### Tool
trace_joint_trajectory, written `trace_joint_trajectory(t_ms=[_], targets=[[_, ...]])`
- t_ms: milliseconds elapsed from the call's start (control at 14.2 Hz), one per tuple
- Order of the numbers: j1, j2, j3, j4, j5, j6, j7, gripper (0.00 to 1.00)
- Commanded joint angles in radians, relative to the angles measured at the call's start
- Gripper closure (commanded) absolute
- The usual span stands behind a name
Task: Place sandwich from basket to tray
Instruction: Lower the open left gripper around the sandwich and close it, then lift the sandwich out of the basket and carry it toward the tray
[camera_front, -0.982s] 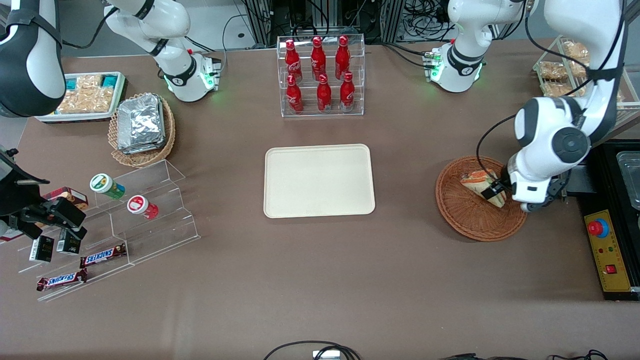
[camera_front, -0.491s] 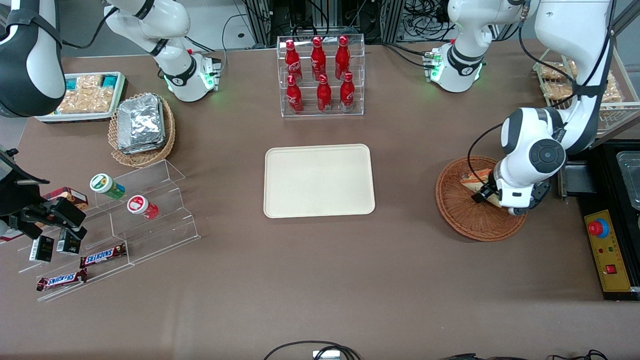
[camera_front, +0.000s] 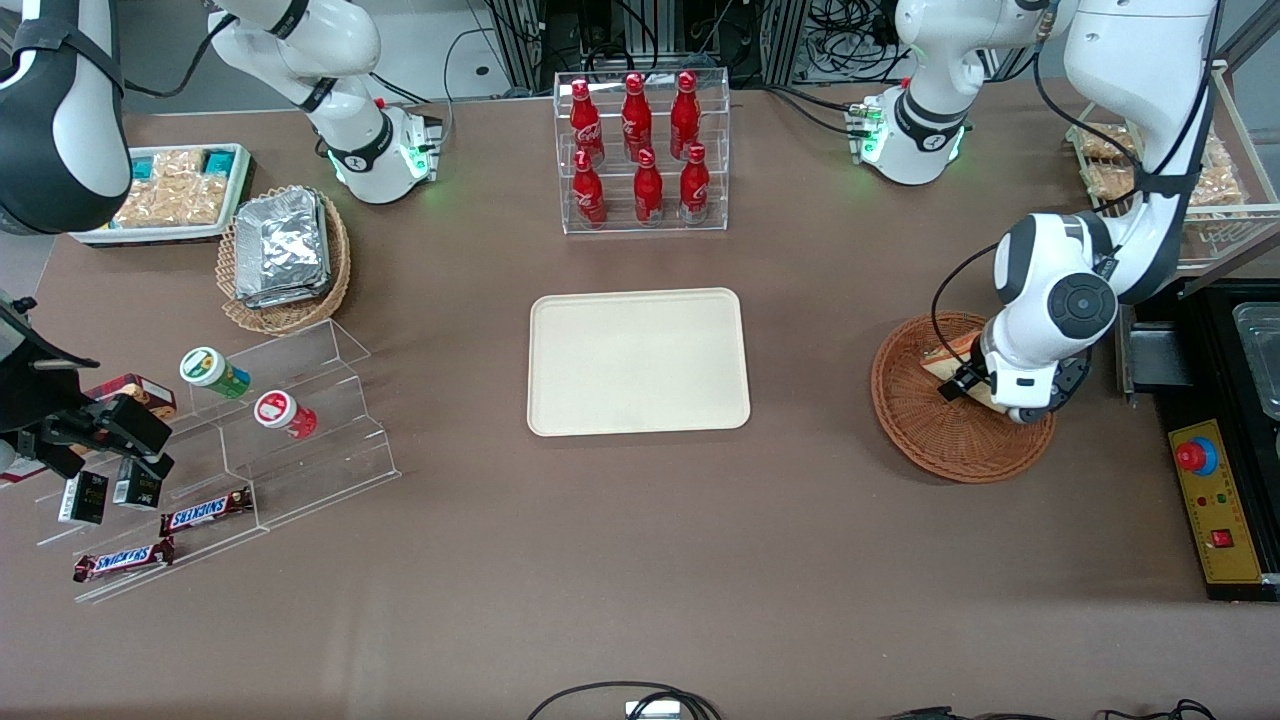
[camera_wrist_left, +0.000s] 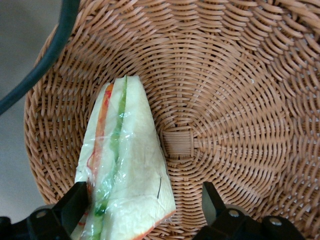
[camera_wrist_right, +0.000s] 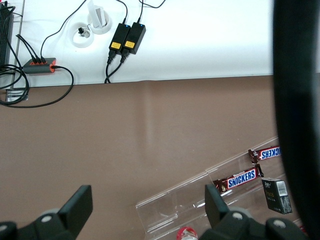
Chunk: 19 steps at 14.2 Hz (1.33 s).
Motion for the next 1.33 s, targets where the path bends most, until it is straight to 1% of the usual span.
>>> trace_joint_trajectory(t_ms=[0,70,211,351,491,632,772,842,912,982,1053,1123,1263], targets=[[-0.005,-0.007,0.003,-0.022,0.018,0.028,-0.026,0.00],[-0.005,-0.007,0.003,-0.022,0.018,0.028,-0.026,0.00],[-0.005,-0.006,0.003,-0.022,0.018,0.028,-0.026,0.23],[-0.004,-0.006,0.003,-0.019,0.018,0.025,-0.024,0.23],[0.000,-0.007,0.004,-0.013,0.018,0.021,-0.021,0.19],[0.000,-0.007,0.004,-0.013,0.018,0.019,-0.018,0.19],[0.000,-0.009,0.004,-0.011,0.018,0.019,-0.018,0.29],[0.000,-0.009,0.004,-0.011,0.018,0.019,-0.018,0.39],[0.000,-0.009,0.004,-0.011,0.018,0.019,-0.018,0.54],[0.000,-0.007,0.004,-0.011,0.018,0.019,-0.018,0.73],[0.000,-0.007,0.004,-0.011,0.018,0.019,-0.018,0.94],[0.000,-0.007,0.004,-0.011,0.018,0.019,-0.018,1.00],[0.001,-0.009,0.004,-0.011,0.018,0.017,-0.017,1.00]])
